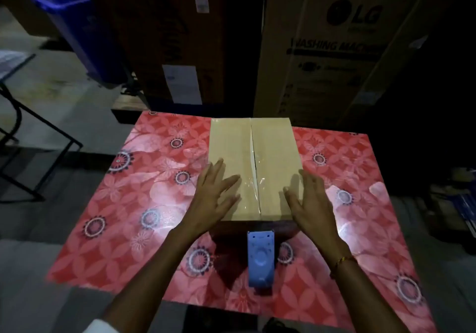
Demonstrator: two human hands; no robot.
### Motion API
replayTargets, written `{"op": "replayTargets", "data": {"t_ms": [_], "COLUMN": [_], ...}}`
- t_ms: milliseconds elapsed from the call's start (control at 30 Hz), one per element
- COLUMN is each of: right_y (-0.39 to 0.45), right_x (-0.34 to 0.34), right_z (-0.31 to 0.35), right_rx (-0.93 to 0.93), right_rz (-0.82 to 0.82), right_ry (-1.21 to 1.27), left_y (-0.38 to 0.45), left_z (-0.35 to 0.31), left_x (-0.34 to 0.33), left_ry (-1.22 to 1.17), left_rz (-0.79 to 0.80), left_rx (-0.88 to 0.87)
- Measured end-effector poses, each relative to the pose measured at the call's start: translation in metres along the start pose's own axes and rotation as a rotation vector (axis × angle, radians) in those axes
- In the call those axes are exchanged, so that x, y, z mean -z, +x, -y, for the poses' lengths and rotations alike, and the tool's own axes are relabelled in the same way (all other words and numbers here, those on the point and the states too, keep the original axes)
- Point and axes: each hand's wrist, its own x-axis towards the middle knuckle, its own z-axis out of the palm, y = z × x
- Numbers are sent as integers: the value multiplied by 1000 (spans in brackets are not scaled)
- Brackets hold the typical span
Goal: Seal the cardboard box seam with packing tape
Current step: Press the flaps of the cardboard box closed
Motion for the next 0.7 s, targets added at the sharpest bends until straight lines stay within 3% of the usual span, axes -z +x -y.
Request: {"op": "replayTargets", "data": {"t_ms": [133,367,533,700], "right_y": [-6,20,42,52], "right_x": [-11,-10,-10,-9], "right_z": [2,-5,-4,-2], "right_rx": [-88,11,105,144], "right_rz": [60,129,185,208], "right_ry": [43,-13,-11,10], "left_y": [-3,-18,-28,-13], "left_z": [-3,-10,-20,-29], "left_x": [-10,-17,-22,-16], "left_ry": [17,161,392,421], "left_rz": [-62,-122,-159,-93], "left_rx": [57,129,185,119]}}
